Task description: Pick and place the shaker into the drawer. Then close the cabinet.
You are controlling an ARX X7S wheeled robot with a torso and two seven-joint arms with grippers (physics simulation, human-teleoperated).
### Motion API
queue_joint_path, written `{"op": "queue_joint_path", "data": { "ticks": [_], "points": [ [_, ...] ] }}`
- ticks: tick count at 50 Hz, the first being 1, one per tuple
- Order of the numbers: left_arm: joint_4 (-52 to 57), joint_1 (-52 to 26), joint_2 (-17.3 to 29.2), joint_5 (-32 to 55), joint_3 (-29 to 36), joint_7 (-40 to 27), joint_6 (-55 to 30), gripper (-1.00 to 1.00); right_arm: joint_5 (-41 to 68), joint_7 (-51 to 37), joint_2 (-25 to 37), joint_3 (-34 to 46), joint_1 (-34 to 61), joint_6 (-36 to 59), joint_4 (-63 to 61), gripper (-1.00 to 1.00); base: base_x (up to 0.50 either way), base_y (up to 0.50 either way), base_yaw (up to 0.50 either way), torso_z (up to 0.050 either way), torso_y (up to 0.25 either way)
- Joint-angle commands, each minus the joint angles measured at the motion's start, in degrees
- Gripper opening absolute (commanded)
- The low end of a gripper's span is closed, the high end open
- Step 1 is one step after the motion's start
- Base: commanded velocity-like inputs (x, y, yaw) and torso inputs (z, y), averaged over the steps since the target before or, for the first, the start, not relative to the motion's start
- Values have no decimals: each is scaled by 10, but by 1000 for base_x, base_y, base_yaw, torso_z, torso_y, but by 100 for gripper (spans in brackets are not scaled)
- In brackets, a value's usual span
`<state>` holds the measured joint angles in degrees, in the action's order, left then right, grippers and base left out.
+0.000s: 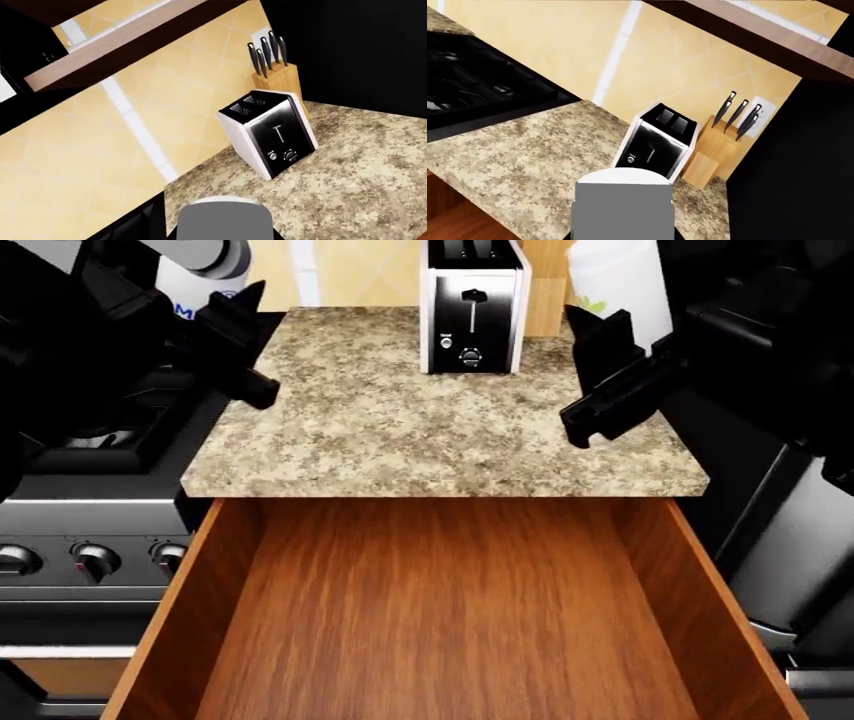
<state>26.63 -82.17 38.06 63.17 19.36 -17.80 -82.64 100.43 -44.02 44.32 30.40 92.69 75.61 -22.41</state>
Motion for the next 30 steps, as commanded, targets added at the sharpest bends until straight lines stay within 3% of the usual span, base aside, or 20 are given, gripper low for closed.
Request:
{"op": "queue_joint_path", "data": {
  "ticks": [1,14,30],
  "points": [
    [-24,-25,6,-17,47,26,22,-100,-48,47,-21,26,28,29,26,-100,0,0,0,0,0],
    [-27,-34,0,-16,78,32,17,-100,-63,73,-24,44,26,34,28,-100,0,0,0,0,1],
    [-20,8,0,-37,135,46,43,-100,-80,108,-13,66,-7,32,6,-100,0,0,0,1,1]
  ]
}}
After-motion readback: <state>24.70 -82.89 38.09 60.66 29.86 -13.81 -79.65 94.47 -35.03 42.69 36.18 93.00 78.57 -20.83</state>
